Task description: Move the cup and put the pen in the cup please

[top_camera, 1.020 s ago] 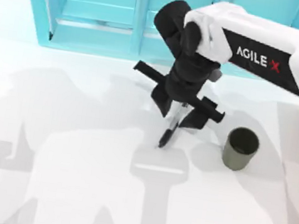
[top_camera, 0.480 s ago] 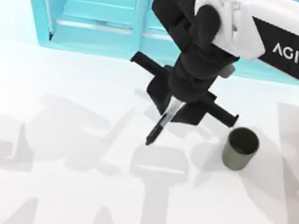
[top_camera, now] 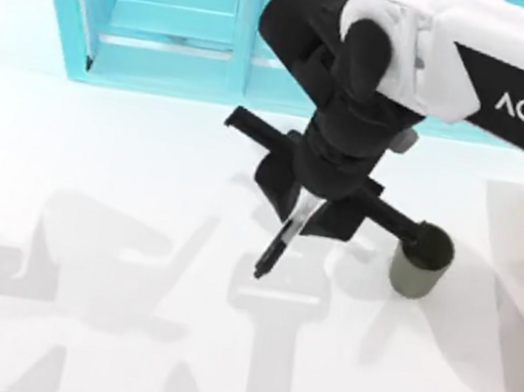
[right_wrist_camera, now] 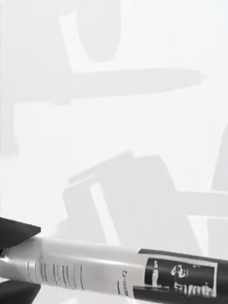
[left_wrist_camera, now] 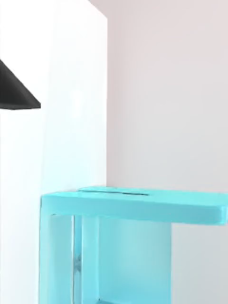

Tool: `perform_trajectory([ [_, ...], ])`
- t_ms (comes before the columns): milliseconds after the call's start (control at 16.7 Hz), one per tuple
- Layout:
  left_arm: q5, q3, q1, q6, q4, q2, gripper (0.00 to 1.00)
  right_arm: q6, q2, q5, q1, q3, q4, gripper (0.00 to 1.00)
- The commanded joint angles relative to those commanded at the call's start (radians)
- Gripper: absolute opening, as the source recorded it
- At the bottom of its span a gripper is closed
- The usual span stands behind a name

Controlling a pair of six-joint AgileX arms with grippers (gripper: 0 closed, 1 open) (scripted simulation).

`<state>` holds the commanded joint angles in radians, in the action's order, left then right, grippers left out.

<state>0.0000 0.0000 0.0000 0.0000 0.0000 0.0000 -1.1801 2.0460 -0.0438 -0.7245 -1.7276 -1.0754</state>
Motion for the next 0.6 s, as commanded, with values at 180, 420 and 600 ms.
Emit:
perform_trajectory([
  [180,0.0,0.0,0.0,0.0,0.0,0.0,1.0,0.048,-0.013,0.058,-0.013,0.047,0.061,0.0],
  [420,0.0,0.0,0.0,0.0,0.0,0.0,1.0,0.199,-0.048,0.249,-0.054,0.201,0.29,0.0],
  [600,0.0,0.0,0.0,0.0,0.0,0.0,1.0,0.353,-0.09,0.438,-0.093,0.363,0.563,0.0],
])
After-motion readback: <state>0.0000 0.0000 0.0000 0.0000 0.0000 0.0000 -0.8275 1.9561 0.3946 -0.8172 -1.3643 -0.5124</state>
